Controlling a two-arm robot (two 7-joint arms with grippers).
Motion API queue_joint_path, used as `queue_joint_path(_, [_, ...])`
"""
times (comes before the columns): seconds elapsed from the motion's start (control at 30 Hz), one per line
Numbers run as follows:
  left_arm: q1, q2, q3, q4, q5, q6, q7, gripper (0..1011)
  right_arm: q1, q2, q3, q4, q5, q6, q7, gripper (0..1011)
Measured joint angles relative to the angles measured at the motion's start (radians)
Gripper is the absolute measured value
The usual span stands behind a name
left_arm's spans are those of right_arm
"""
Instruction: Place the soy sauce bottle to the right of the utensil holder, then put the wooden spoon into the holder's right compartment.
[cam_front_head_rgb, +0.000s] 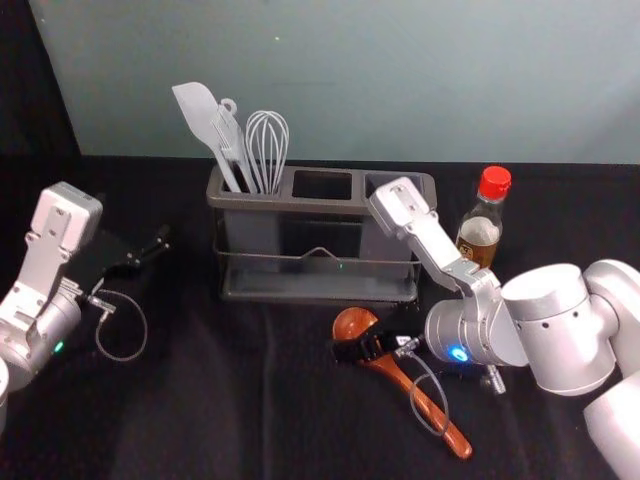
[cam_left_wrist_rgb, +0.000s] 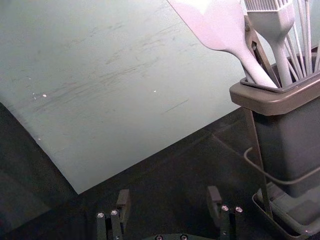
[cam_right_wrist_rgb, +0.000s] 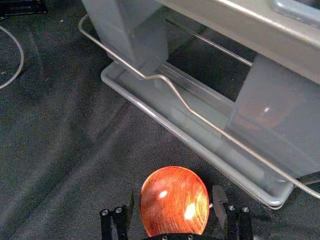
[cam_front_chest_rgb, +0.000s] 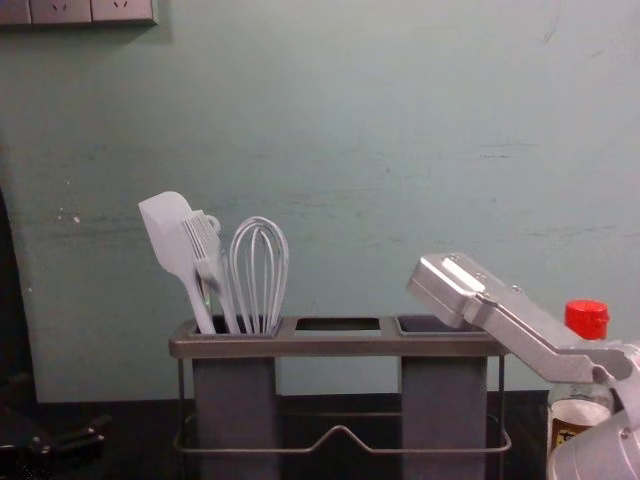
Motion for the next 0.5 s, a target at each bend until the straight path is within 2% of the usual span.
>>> queue_joint_path(0.5, [0.000, 0.000, 0.000, 0.000, 0.000, 0.000, 0.000, 1005, 0.000, 0.001, -0.001, -0.001, 0.003, 0.002, -0.001, 1003])
